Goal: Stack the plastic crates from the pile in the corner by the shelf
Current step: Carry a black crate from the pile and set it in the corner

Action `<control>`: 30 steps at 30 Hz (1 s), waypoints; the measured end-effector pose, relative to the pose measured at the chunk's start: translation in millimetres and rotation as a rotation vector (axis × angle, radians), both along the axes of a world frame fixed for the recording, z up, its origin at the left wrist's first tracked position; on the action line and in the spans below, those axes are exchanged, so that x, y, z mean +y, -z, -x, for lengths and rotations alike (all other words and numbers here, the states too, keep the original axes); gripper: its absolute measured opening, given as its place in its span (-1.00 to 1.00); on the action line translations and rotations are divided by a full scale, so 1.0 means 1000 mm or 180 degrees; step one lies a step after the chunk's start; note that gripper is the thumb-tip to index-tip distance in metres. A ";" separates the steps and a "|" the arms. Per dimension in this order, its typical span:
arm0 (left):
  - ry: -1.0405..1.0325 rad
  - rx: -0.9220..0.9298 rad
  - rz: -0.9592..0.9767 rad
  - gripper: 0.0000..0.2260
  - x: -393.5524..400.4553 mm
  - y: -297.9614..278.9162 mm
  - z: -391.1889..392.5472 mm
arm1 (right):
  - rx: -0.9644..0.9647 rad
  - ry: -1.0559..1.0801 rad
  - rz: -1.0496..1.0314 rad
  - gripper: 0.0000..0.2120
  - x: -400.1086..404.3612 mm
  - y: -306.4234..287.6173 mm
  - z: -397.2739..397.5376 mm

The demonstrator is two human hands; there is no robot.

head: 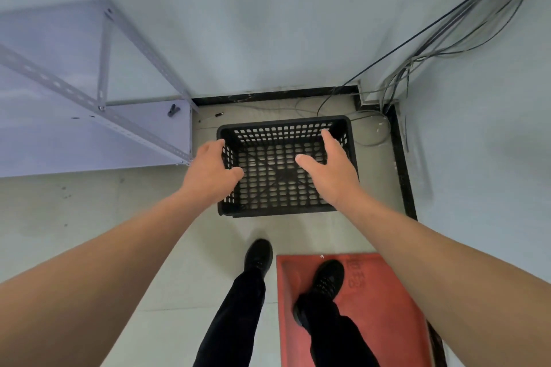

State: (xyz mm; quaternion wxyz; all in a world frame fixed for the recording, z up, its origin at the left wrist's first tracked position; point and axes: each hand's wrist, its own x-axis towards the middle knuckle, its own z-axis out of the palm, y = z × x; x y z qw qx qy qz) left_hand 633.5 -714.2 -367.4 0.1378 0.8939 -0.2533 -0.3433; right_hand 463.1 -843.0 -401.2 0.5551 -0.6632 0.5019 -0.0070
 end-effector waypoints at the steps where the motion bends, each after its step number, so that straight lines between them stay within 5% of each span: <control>1: 0.0060 -0.0044 0.0042 -0.41 0.004 -0.012 0.003 | -0.0030 0.0001 0.0039 -0.19 0.004 -0.012 0.003; 17: 0.1462 -0.0104 0.0797 -0.36 0.043 -0.092 0.023 | -0.0101 0.0959 0.0738 -0.18 0.105 -0.122 0.054; 24: 0.2032 0.0006 0.1067 -0.38 0.055 -0.115 0.081 | -0.0007 0.1520 0.0953 -0.07 0.159 -0.151 0.113; 30: 0.2508 0.0132 0.1261 -0.37 0.076 -0.124 0.147 | 0.0105 0.1955 0.1078 -0.17 0.212 -0.164 0.182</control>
